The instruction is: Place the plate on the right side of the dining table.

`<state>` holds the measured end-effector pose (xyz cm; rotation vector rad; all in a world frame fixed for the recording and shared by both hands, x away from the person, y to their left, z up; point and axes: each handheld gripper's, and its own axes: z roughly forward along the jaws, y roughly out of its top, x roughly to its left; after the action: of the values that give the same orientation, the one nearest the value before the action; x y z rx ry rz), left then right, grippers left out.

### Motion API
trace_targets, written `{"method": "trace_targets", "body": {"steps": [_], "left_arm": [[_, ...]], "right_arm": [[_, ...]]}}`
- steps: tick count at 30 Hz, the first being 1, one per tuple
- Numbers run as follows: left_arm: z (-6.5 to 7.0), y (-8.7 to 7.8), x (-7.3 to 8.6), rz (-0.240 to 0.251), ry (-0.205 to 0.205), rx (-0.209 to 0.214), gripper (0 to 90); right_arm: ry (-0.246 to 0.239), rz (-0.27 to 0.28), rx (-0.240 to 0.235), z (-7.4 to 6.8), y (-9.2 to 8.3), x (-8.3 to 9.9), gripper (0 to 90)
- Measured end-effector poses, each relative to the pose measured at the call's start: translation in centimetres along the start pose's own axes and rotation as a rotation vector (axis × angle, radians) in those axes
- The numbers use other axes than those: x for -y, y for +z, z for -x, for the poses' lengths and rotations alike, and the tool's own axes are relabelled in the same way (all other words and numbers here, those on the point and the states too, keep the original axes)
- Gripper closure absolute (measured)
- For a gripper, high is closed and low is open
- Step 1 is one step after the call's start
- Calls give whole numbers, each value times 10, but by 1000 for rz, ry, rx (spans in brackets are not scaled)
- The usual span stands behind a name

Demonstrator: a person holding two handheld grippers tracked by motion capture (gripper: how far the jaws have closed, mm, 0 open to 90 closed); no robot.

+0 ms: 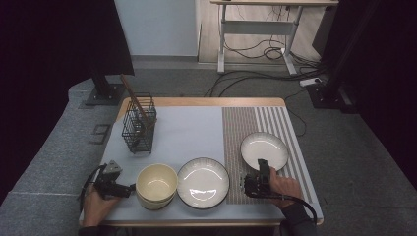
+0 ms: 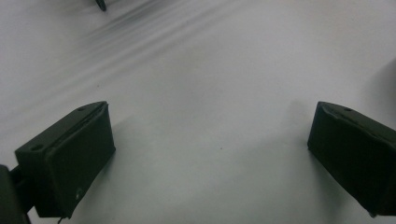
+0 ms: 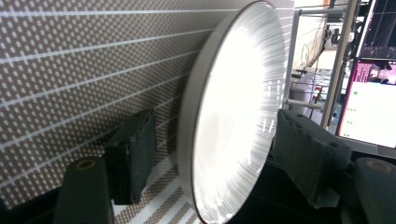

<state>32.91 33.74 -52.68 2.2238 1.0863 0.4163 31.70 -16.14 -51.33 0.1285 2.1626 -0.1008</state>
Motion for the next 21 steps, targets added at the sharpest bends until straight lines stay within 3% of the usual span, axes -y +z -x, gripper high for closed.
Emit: {"method": "trace_targets", "body": {"steps": [7, 21], "left_arm": [[0, 0, 0, 0, 0, 0, 3], [0, 0, 0, 0, 0, 0, 3]], "right_arm": [[83, 54, 0, 15, -13, 3, 254], [324, 187, -132, 44, -34, 8, 203]]}}
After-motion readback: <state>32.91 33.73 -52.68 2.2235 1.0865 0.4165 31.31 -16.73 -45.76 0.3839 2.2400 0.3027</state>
